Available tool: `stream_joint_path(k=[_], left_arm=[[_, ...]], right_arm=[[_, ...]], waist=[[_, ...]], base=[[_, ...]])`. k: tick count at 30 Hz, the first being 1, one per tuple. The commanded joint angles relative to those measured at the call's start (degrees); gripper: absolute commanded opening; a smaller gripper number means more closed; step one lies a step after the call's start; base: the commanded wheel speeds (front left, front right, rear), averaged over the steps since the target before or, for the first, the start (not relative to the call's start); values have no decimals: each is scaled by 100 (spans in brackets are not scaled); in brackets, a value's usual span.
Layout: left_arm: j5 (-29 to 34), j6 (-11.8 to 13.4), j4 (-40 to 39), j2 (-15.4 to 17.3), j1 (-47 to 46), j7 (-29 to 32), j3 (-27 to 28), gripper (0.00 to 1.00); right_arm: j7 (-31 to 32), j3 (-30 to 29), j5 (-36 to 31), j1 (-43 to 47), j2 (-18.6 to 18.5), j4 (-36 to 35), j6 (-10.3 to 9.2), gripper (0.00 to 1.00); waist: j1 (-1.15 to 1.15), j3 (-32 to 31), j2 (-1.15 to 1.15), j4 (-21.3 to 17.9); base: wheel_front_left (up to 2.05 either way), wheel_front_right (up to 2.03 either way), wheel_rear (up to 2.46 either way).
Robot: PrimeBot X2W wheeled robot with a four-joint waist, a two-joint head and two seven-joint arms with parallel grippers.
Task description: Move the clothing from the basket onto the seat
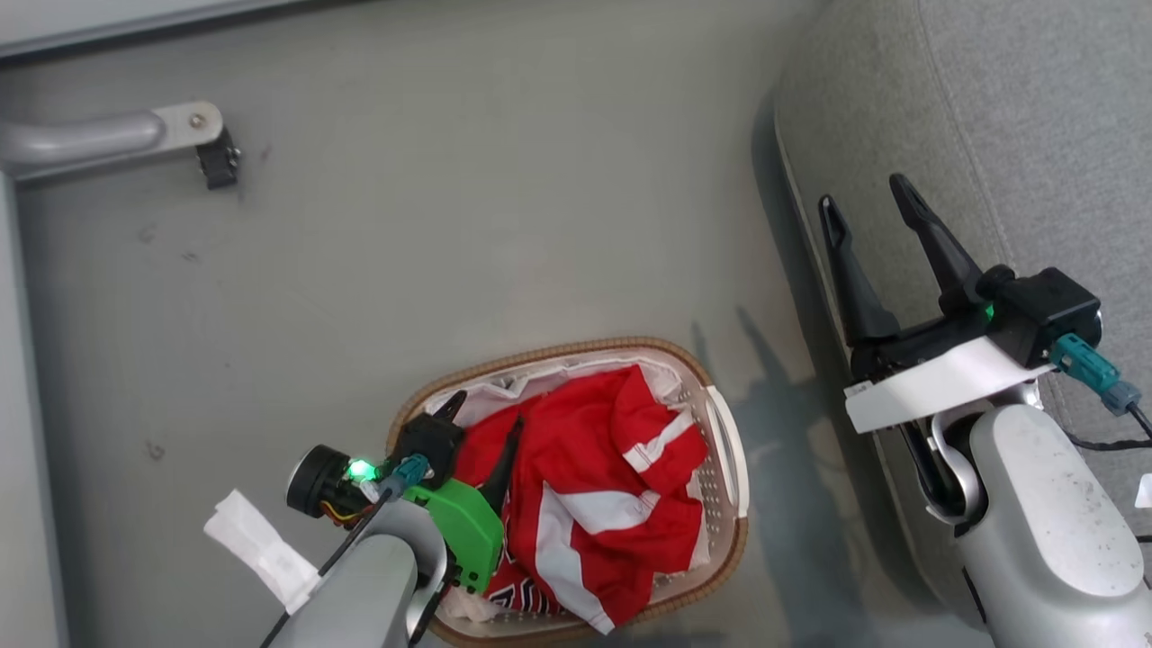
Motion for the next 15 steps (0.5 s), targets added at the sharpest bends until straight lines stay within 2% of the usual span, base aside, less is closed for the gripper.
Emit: stream_joint_path(k=[1, 9, 15], left_arm=[[-21, -17, 238, 38, -221, -6, -111, 100], [31, -17, 1679, -18, -980, 89, -823, 100], [31, -16, 2299, -56, -1372, 503, -1225, 100]], right_arm=[[-28, 4, 10, -105, 21, -45, -2, 100], [-28, 56, 15, -356, 113, -176, -2, 100], [-27, 80, 24, -508, 180, -280, -2, 100]], waist=[[0, 453, 0, -218], [0, 988, 0, -385], [0, 1329, 0, -478]], base=[[0, 0, 0], [0, 0, 0], [0, 0, 0]])
